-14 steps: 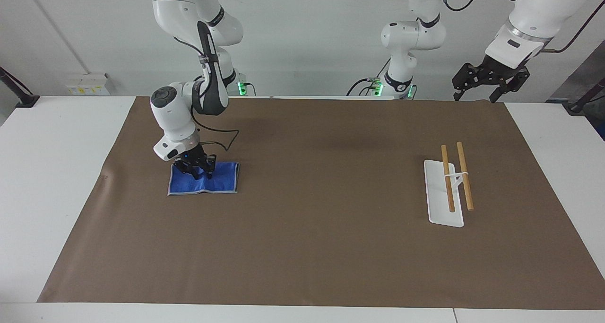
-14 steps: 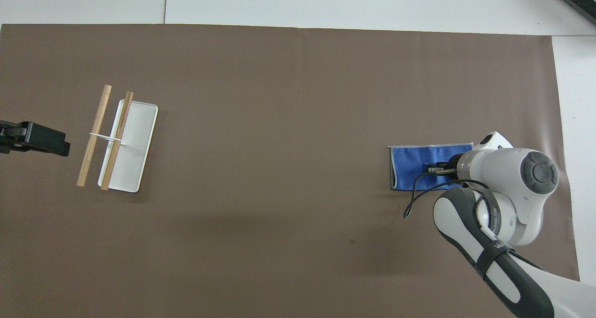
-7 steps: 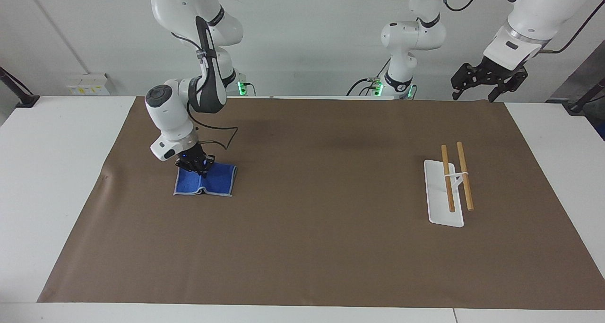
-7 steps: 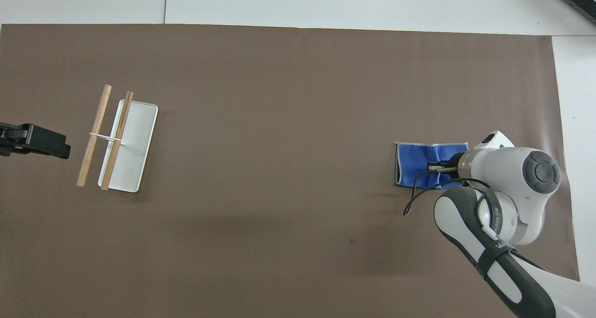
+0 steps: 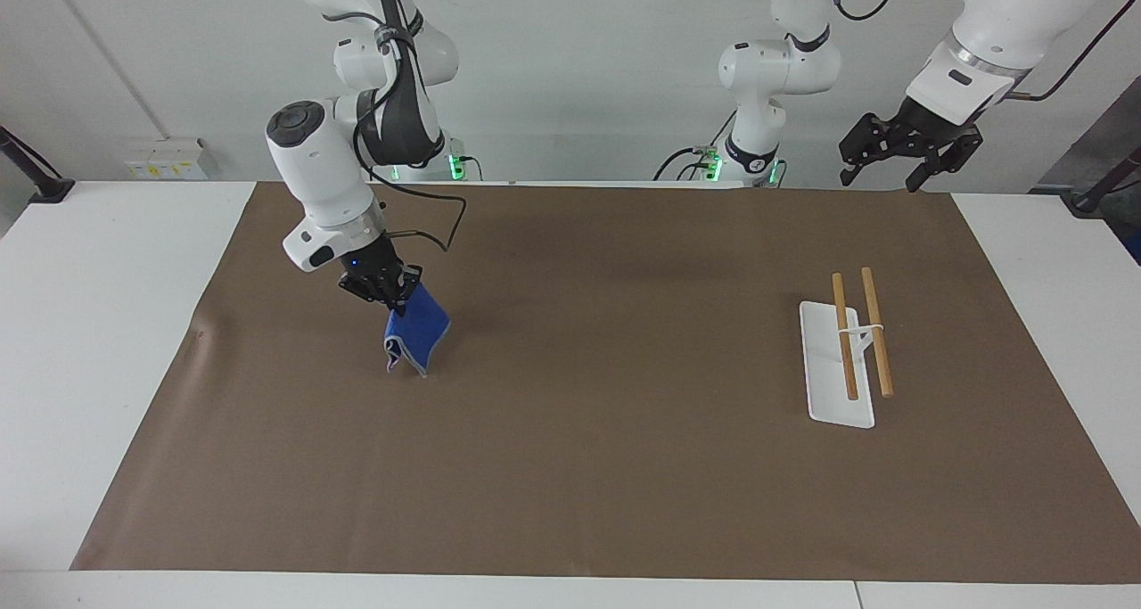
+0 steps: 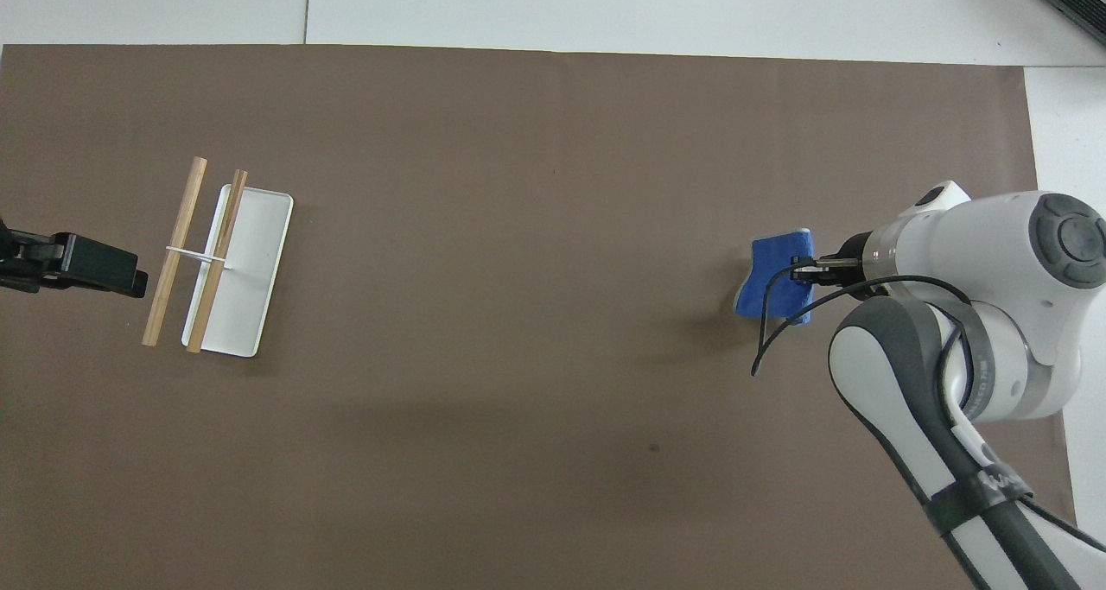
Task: Right arm passes towel to left arm to hang
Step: 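Carry the towel toward center while the left gripper reaches toward it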
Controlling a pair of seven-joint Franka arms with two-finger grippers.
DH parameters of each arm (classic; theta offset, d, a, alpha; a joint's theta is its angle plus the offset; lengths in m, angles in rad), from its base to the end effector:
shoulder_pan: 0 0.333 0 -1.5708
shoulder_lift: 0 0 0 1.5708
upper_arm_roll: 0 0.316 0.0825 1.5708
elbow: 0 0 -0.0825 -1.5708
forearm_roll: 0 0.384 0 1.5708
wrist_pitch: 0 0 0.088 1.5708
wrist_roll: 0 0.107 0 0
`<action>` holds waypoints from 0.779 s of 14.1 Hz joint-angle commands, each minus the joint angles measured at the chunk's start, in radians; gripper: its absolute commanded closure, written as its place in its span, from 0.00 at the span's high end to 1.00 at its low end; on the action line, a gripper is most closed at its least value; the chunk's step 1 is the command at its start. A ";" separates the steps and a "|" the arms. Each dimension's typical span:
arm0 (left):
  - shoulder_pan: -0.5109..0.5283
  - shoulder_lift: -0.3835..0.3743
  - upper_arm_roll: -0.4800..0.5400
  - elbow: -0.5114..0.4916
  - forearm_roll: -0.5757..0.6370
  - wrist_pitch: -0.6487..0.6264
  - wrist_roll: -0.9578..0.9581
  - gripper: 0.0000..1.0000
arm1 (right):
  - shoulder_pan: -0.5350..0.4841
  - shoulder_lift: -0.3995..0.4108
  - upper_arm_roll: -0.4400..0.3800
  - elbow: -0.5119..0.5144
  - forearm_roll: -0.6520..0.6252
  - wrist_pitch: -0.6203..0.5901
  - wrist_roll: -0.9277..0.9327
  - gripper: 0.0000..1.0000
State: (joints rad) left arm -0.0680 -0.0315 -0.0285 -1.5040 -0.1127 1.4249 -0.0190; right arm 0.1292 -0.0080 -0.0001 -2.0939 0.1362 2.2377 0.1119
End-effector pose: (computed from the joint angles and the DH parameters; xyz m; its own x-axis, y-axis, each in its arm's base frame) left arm 0.5255 -0.0646 0.6609 0.9944 -0.0937 -0.0488 -0.0878 -0.9900 0.1101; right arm 0.5529 0.0758 0.4401 0.9889 -0.0673 0.1321 -0.0495 -0.9898 -0.1338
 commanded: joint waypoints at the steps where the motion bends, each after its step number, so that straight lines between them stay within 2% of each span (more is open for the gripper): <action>1: 0.011 -0.019 -0.004 -0.028 -0.060 0.049 -0.089 1.00 | -0.006 -0.072 0.057 0.002 0.025 -0.032 0.040 0.00; 4: -0.004 -0.013 -0.010 -0.028 -0.116 0.107 -0.223 1.00 | -0.006 -0.084 0.100 0.075 0.119 -0.085 0.089 0.00; 9: -0.027 -0.008 -0.022 -0.041 -0.241 0.228 -0.562 1.00 | -0.005 -0.087 0.129 0.098 0.463 -0.075 0.092 0.00; 11: -0.041 -0.007 -0.034 -0.062 -0.278 0.339 -0.771 1.00 | -0.005 -0.098 0.141 0.089 0.583 -0.064 0.094 0.00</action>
State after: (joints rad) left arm -0.0875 -0.0277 -0.0627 -1.5274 -0.3534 1.6726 -0.6300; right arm 0.1343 -0.0997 0.1208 -2.0083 0.6238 2.1708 0.1988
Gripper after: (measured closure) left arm 0.000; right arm 0.960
